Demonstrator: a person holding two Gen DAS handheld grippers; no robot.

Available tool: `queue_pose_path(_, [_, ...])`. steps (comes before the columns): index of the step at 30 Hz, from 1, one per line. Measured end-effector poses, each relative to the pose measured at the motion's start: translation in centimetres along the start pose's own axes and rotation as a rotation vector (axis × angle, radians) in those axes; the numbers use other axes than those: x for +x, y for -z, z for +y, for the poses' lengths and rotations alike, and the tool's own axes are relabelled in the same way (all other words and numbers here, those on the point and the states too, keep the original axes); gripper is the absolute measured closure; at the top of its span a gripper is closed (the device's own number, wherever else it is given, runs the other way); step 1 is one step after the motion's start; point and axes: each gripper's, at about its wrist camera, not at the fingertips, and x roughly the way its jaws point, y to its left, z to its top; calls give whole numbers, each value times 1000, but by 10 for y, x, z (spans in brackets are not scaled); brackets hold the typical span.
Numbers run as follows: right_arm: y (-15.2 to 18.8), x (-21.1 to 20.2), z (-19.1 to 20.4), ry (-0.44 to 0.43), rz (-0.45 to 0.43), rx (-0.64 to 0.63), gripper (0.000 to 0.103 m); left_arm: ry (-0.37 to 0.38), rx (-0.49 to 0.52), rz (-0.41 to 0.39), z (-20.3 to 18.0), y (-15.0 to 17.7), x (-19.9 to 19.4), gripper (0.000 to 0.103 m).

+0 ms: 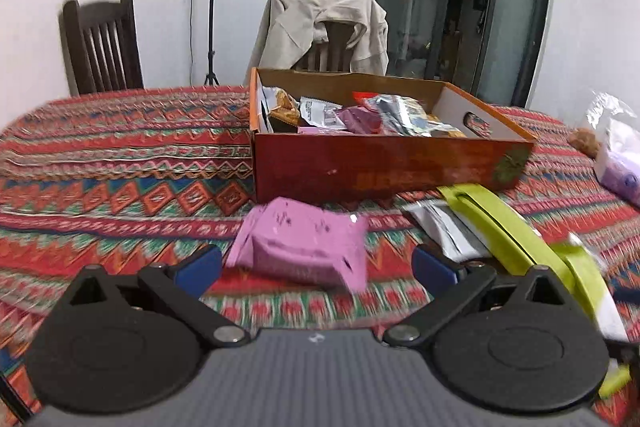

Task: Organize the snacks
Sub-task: 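Grasp pink packet with left tool while right tool grasps green-white bar packet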

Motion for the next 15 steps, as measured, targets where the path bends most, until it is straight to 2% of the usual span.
queue_pose_path(2, [-2,8,2,3,20,-12,38,16,-1,22,4,-5,18,0])
queue_pose_path(3, [-2,12,3,6,26,-17,39,20,4,29,5,-6,27,0])
queue_pose_path(5, [-4,16,3,18,35,-29,48,4,9,52,8,-5,43,0])
queue_pose_path(7, [-4,17,1,31,46,-37,52,1,0,89,12,-4,54,0])
queue_pose_path(8, [-4,18,-1,39,51,-37,55,4,-2,82,12,-3,53,0])
queue_pose_path(9, [-3,17,-3,49,54,-37,55,10,-6,86,13,-3,52,4])
queue_pose_path(10, [-3,18,-7,57,59,-30,57,18,-1,83,14,-3,50,16])
queue_pose_path(11, [-2,19,-10,61,64,-23,62,20,7,79,14,-2,48,22])
queue_pose_path(12, [-2,19,-13,61,69,-13,63,16,11,81,12,-2,45,34])
queue_pose_path(15, [-2,20,-16,45,75,-1,64,22,8,95,8,3,31,38])
